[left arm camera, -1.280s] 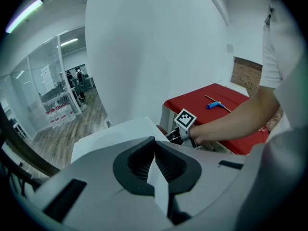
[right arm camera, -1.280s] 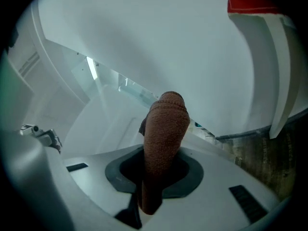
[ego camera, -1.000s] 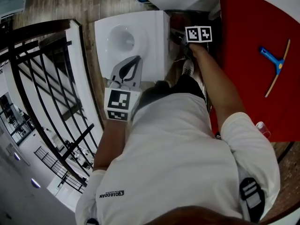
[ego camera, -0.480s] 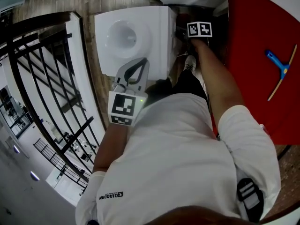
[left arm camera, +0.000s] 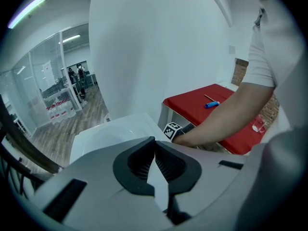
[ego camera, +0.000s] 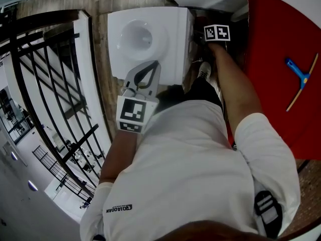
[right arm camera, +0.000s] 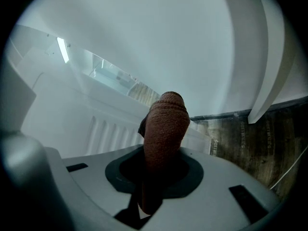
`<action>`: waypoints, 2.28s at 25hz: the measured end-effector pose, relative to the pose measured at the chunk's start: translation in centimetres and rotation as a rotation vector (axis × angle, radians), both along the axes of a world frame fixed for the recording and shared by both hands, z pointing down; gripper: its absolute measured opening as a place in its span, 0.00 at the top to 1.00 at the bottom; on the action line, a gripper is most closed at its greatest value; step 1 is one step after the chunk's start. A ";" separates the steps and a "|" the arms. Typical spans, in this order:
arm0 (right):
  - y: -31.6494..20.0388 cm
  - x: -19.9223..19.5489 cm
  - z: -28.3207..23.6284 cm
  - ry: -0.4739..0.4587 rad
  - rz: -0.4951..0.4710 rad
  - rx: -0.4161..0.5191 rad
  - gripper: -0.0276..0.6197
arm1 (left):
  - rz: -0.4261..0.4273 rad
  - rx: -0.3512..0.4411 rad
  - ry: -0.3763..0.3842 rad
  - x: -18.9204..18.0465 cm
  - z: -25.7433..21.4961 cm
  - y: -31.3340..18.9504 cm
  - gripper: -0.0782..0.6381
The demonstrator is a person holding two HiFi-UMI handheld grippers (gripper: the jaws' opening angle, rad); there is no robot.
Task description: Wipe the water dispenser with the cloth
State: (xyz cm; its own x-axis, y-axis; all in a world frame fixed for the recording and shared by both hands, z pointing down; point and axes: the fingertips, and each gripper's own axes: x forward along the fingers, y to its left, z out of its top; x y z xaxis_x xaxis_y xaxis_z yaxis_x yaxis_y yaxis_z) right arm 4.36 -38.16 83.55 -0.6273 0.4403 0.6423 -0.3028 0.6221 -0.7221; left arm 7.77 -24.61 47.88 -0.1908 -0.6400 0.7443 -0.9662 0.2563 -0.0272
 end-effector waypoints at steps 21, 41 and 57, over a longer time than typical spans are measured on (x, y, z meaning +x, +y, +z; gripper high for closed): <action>-2.8 4.6 -16.9 -0.188 0.010 0.236 0.85 | -0.068 0.238 0.119 -3.4 -3.9 3.0 0.89; 0.8 0.8 -30.1 -0.204 -0.265 0.811 0.85 | 0.004 0.335 0.094 -5.1 -4.7 12.8 0.89; 0.6 -5.7 -31.6 0.000 -0.828 1.462 0.85 | -0.120 0.354 0.039 -9.0 -3.7 22.5 0.89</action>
State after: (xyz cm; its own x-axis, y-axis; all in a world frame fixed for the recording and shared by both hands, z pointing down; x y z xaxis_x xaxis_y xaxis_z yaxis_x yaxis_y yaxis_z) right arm -1.35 -37.57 51.99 -0.5484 -0.2961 0.7821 0.4267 0.7053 0.5662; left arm -1.22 -2.15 44.20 -0.2558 -0.8339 0.4891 -0.9273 0.3547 0.1198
